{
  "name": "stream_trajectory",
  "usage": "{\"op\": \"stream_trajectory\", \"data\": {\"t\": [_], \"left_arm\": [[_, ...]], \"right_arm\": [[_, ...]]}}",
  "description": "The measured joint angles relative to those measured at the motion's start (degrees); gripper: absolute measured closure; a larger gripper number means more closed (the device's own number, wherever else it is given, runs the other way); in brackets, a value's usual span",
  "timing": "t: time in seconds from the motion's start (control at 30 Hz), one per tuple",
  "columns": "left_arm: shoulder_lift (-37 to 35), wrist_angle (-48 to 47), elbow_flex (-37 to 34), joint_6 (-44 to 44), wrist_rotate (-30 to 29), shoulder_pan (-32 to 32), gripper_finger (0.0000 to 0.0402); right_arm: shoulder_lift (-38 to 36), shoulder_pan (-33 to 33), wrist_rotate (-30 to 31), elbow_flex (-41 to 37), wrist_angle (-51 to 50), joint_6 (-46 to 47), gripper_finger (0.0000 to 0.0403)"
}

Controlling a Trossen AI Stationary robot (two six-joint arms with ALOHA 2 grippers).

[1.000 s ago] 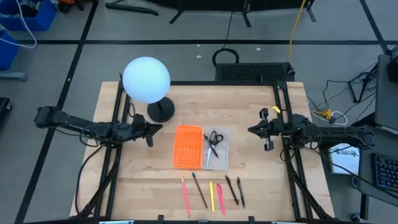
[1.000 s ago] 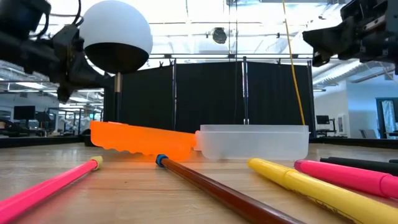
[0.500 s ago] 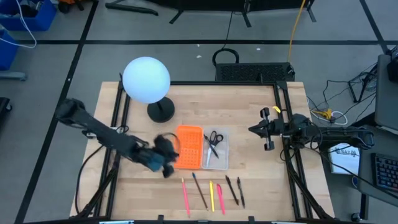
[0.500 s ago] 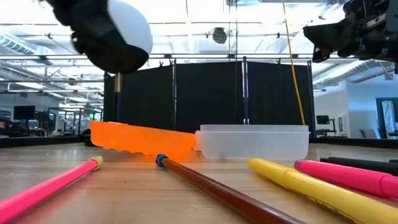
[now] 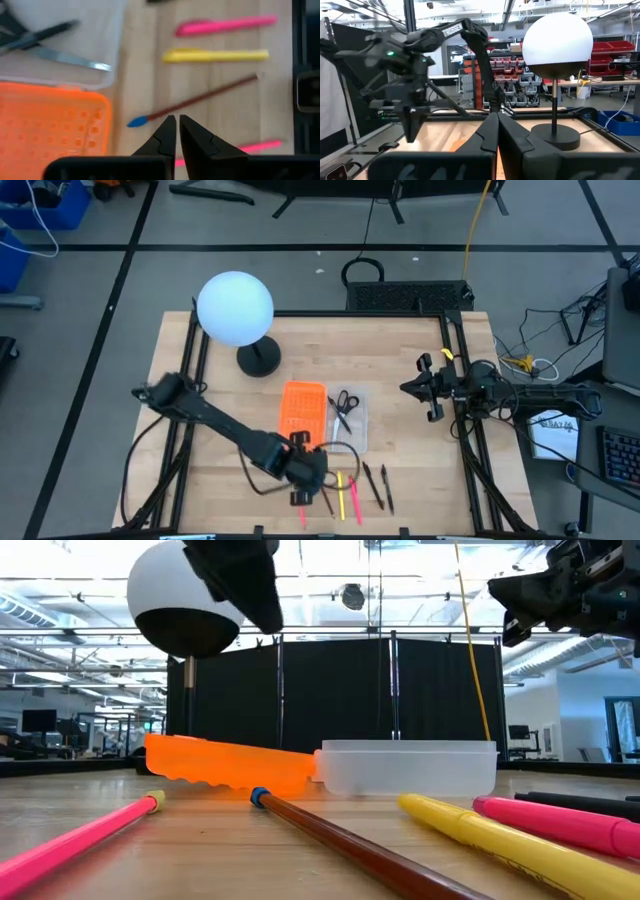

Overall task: Pick & place school supplies into a supply box
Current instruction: Put the pink pencil into the orange supply box

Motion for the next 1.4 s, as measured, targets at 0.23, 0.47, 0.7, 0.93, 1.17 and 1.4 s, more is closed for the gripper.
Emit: {"op": "stream_trajectory", "data": {"t": [0.23,0.47,0.7,0.93,1.17,1.4], "left_arm": [[8.60,-7.68,8.43,13.01,0.50,-0.08,0.0321],[9.22,-9.14,8.08,25.86,-0.47,-0.89,0.0294],[9.21,-11.85,8.05,37.59,-1.53,-2.01,0.0293],[9.21,-12.99,7.51,45.83,-4.19,-4.79,0.0293],[9.16,-13.75,5.61,51.10,-1.75,-4.43,0.0293],[9.21,-12.87,0.66,58.61,-3.03,-1.54,0.0293]], "right_arm": [[0.09,0.00,0.02,0.00,0.00,0.00,0.0403],[0.09,0.00,0.04,-0.02,-0.89,0.00,0.0403],[0.11,0.00,0.05,-0.02,-0.90,0.00,0.0403],[0.11,0.00,0.07,-0.02,-0.96,0.00,0.0403],[0.33,0.00,0.11,-0.02,-0.89,0.00,0.0403],[0.41,0.00,0.11,-0.02,-0.87,0.00,0.0403]]}}
